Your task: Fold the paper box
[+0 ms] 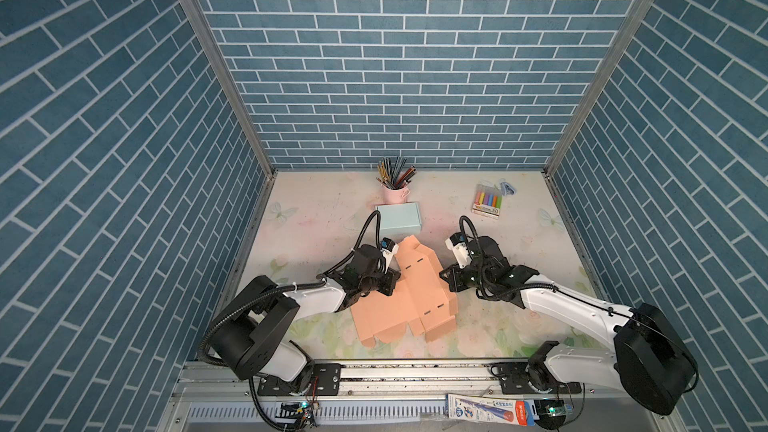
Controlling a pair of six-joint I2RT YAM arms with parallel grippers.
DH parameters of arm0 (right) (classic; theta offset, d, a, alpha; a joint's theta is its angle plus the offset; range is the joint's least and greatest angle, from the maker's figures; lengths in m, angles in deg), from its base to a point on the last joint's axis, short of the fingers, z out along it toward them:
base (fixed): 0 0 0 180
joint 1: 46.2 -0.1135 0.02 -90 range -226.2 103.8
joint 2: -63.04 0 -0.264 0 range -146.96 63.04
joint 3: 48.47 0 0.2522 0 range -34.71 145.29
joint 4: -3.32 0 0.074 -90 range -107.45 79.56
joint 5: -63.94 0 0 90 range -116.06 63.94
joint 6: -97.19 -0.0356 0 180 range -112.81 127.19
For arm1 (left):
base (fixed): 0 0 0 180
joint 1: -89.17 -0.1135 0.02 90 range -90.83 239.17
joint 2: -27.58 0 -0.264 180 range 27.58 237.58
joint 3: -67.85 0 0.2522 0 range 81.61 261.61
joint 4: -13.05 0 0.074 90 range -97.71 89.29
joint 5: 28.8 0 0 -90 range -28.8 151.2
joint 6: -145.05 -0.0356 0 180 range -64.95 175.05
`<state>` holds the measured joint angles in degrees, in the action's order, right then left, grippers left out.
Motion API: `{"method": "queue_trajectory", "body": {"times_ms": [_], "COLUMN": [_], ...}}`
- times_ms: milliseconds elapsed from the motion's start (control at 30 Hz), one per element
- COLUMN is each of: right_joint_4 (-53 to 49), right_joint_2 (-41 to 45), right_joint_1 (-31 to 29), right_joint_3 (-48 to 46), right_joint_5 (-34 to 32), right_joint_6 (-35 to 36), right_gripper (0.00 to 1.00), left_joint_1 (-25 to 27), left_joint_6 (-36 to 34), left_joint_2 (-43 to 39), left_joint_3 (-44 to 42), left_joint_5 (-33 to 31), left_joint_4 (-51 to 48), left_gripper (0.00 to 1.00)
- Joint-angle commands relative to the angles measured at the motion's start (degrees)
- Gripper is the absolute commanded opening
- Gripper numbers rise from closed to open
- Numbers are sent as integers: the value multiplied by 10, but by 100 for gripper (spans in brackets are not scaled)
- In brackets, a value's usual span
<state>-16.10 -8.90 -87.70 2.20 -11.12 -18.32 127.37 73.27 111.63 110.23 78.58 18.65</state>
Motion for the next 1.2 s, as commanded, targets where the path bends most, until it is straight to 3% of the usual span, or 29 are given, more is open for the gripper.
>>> {"method": "queue_trajectory", "body": {"times_ms": [0,233,400,633,767,1000,1167], "right_joint_4": [-36,-136,-173,-195,-200,-156,-100], "right_joint_2": [-13,-30,-41,-65,-94,-136,-131], "right_joint_1": [-29,-104,-159,-209,-248,-301,-320], "right_joint_3": [31,83,115,147,165,175,153], "right_joint_5": [-52,-208,-326,-453,-560,-646,-635], "right_joint_6": [38,102,145,203,227,315,394], "right_gripper": [0,0,0,0,0,0,0], "left_joint_1": [2,-18,-53,-92,-132,-170,-189], "left_joint_6": [20,32,55,60,79,102,97], "left_joint_2": [-24,-61,-114,-240,-274,-211,-118], "left_joint_3": [-18,-32,-72,-93,-94,-84,-58], "left_joint_5": [-13,0,53,56,29,18,60], "left_joint_4": [13,18,56,27,28,101,144], "left_gripper": [0,0,0,0,0,0,0]}}
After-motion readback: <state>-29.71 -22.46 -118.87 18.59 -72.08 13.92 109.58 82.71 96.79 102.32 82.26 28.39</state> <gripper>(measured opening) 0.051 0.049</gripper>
